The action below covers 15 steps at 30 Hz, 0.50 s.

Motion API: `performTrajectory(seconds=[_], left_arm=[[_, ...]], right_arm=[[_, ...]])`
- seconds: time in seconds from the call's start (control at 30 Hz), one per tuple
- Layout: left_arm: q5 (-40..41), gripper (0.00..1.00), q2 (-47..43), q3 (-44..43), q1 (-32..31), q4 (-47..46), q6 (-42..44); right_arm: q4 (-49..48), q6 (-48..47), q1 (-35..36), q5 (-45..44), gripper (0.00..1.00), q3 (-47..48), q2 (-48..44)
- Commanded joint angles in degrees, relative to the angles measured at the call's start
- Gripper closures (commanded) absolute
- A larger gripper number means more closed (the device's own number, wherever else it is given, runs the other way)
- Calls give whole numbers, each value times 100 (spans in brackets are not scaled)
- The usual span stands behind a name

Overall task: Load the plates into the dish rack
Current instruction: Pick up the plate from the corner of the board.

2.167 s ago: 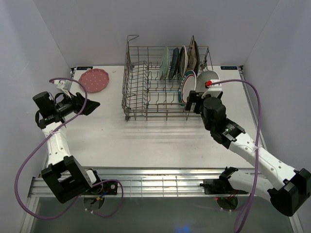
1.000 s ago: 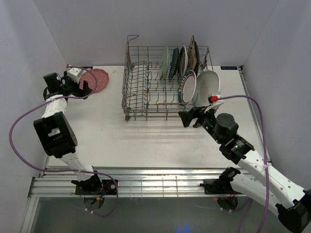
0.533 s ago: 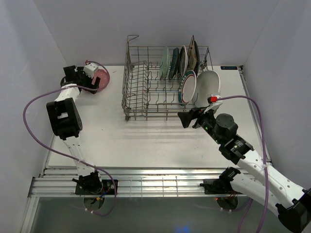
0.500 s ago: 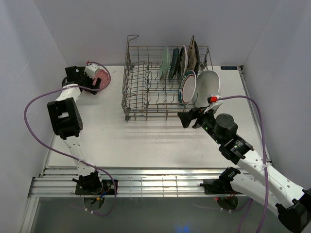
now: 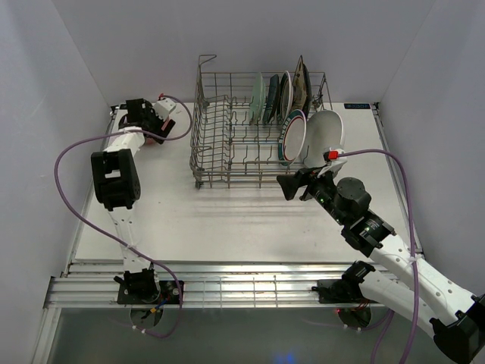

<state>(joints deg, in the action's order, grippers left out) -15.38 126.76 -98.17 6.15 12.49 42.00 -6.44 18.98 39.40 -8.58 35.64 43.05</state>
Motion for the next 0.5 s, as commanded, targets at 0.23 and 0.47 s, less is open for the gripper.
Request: performTrajectory(seconds=[0.23,0.47], left_arm=[[571,14,446,-457,-149,-45,177],[606,35,551,-484,-193,-71,133]], right_arm=[[-253,18,7,58,10,-92,-130],[-244,18,7,76,10,-101,-156]])
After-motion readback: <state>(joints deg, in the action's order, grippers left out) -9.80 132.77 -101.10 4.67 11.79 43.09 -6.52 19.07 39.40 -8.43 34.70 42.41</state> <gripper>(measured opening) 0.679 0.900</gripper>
